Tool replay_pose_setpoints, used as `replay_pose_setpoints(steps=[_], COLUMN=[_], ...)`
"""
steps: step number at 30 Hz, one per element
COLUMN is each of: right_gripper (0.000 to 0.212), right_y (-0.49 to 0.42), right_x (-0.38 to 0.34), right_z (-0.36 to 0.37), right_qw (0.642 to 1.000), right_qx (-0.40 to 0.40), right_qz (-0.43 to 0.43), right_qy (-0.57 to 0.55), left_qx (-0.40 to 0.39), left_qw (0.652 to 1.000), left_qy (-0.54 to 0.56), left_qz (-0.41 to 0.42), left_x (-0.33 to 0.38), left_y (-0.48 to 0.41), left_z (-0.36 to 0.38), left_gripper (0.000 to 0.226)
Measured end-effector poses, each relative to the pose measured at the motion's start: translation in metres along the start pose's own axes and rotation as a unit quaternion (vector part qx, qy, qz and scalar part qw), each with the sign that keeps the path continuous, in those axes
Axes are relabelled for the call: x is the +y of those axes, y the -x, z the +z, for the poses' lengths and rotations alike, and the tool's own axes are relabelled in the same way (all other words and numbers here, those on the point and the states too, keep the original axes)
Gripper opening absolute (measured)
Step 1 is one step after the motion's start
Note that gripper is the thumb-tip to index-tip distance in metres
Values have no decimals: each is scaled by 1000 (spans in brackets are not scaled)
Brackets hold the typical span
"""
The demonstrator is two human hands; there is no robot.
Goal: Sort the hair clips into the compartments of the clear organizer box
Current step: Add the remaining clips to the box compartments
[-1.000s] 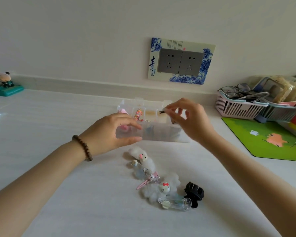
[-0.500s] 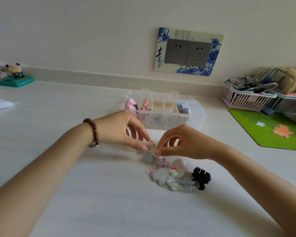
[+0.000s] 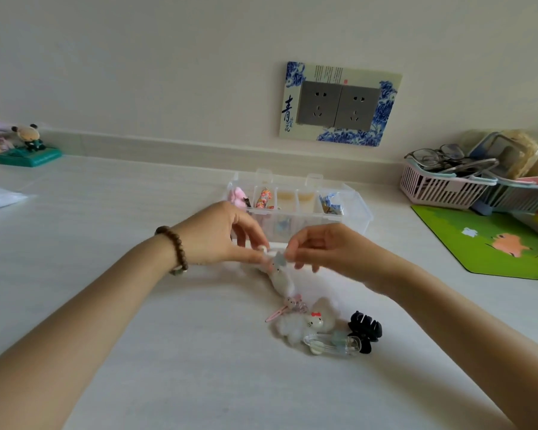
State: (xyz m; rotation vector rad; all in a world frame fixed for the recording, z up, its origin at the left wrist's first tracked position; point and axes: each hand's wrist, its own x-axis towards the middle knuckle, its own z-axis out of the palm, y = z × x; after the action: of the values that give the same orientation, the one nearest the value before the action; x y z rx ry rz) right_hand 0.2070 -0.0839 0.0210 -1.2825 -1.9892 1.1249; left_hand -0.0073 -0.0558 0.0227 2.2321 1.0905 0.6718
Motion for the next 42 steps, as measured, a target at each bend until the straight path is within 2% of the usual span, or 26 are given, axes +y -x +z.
replay_pose_setpoints(steps=[2, 4, 6, 8, 12, 14, 17, 18, 20, 22, 23, 26, 30, 36, 42], right_gripper=[11, 13, 19, 22, 21, 20, 14, 12, 9, 11, 13, 19, 17, 19, 13], right_y=[-10, -26, -44, -62, -87, -87, -63, -51, -22, 1, 9, 17, 15, 11, 3], right_x=[-6, -12, -15, -14, -4, -1, -10, -14, -18, -15, -11, 1, 8, 11, 15], right_z=[-14, -31, -46, -54, -50, -48, -41, -37, -27, -18, -15, -7, 0, 6, -1], right_qw=[996, 984, 968, 962, 967, 954, 957, 969, 992, 988, 983, 982, 987, 989, 998], right_qx=[72, 170, 239, 259, 208, 206, 196, 159, 37, -84, -113, -96, -53, -41, 4], right_qz=[-22, -49, -73, -84, -44, -48, -109, -113, -68, -15, -2, 12, 18, 26, 49], right_qy=[-42, -31, 0, 37, 143, 211, 186, 149, 99, 125, 146, 165, 150, 143, 43], left_qx=[102, 175, 222, 239, 192, 162, 160, 164, 162, 164, 166, 166, 171, 175, 168], left_qw=[994, 983, 972, 962, 967, 970, 973, 972, 972, 971, 971, 973, 975, 975, 977], left_qy=[26, 10, -50, -115, -163, -176, -167, -163, -167, -171, -170, -155, -143, -137, -133], left_qz=[24, 46, 51, 57, 36, 28, 27, 29, 31, 30, 29, 27, 22, 17, 14], left_x=[-3, -13, -25, -35, -47, -49, -48, -48, -49, -50, -50, -50, -49, -50, -49], left_y=[-6, -13, -16, -17, -17, -17, -17, -17, -18, -18, -18, -17, -15, -15, -14], left_z=[-2, -4, -4, -3, 5, 8, 10, 10, 10, 12, 13, 14, 16, 18, 17], left_gripper=[20, 33, 48, 58, 74, 77, 79, 79, 78, 75, 74, 74, 75, 76, 76])
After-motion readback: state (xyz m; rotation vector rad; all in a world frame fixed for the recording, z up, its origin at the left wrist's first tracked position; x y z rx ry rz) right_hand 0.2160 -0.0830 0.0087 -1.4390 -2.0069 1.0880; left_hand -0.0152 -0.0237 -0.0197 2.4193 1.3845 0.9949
